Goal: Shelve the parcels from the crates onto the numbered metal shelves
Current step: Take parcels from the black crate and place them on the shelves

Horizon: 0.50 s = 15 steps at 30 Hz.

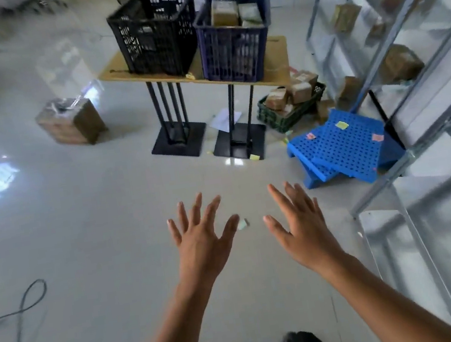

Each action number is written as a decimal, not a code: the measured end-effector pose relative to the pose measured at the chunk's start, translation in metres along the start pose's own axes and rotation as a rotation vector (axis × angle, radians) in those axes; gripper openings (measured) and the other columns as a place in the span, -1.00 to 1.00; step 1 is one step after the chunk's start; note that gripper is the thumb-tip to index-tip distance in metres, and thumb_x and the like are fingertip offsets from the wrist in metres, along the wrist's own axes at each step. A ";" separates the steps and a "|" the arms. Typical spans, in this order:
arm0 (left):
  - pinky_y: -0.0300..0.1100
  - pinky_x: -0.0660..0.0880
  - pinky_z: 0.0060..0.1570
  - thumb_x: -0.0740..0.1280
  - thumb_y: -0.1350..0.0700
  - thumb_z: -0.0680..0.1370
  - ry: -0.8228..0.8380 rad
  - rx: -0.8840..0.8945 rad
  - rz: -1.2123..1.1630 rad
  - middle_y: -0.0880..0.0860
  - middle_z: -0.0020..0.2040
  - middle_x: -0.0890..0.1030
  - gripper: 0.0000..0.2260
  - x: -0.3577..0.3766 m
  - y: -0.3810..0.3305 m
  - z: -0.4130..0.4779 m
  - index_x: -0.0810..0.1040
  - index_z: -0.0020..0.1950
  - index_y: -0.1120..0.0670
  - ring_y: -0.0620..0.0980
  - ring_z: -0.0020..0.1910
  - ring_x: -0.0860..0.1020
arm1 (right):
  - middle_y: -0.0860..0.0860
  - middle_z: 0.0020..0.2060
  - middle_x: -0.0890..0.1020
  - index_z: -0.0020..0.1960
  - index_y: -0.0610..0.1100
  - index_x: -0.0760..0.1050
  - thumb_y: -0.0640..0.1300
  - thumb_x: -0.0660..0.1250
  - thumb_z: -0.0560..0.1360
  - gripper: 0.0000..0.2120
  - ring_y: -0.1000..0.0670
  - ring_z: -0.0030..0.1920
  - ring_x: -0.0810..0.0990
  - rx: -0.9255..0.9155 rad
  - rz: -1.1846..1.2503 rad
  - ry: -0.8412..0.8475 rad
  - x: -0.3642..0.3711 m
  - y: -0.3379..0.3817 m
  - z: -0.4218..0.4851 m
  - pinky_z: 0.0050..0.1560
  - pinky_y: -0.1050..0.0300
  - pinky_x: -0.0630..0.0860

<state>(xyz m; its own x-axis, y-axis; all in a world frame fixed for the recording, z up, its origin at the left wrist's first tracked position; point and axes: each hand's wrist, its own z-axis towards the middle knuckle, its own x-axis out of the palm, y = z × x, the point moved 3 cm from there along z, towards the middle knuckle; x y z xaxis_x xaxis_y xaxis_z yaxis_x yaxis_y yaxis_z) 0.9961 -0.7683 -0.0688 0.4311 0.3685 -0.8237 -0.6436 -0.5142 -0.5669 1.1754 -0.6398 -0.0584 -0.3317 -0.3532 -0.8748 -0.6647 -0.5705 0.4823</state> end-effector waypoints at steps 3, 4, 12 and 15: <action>0.13 -0.35 0.57 -0.02 -0.47 0.53 -0.074 -0.065 -0.020 -0.10 0.68 0.09 -0.34 -0.018 0.022 0.053 0.27 0.58 -0.27 0.01 0.66 -0.21 | 0.03 0.70 -0.08 0.67 0.28 -0.14 0.41 -0.11 0.60 -0.32 0.01 0.68 -0.24 -0.079 0.022 0.040 0.008 0.030 0.072 0.65 -0.14 -0.20; 0.11 -0.36 0.57 0.01 -0.45 0.54 -0.096 -0.083 -0.026 -0.10 0.68 0.10 -0.37 -0.022 0.027 0.072 0.29 0.57 -0.26 0.01 0.67 -0.21 | 0.03 0.70 -0.08 0.67 0.27 -0.12 0.39 -0.08 0.61 -0.32 0.01 0.68 -0.23 -0.102 0.033 0.043 0.011 0.038 0.097 0.66 -0.14 -0.20; 0.08 -0.35 0.58 0.13 -0.38 0.59 -0.196 -0.146 0.034 -0.10 0.66 0.15 -0.42 -0.051 0.044 0.249 0.31 0.57 -0.18 -0.02 0.67 -0.18 | -0.02 0.68 0.11 0.69 0.18 0.06 0.26 0.08 0.68 -0.39 0.00 0.68 -0.07 -0.211 0.127 0.056 0.012 0.078 0.304 0.66 -0.18 -0.06; 0.12 -0.29 0.60 0.08 -0.40 0.59 -0.235 -0.142 0.076 -0.08 0.67 0.15 -0.38 -0.077 0.049 0.315 0.29 0.58 -0.16 0.00 0.67 -0.18 | -0.03 0.68 0.11 0.69 0.17 0.05 0.28 0.04 0.66 -0.37 -0.02 0.69 -0.10 -0.267 0.120 0.062 -0.003 0.093 0.377 0.67 -0.17 -0.13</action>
<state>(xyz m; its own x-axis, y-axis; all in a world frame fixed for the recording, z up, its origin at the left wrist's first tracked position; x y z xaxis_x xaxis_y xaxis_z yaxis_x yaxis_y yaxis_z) 0.7320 -0.5782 -0.0283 0.2161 0.4855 -0.8471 -0.5662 -0.6445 -0.5139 0.8619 -0.4119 -0.0279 -0.3506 -0.4698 -0.8101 -0.4210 -0.6937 0.5845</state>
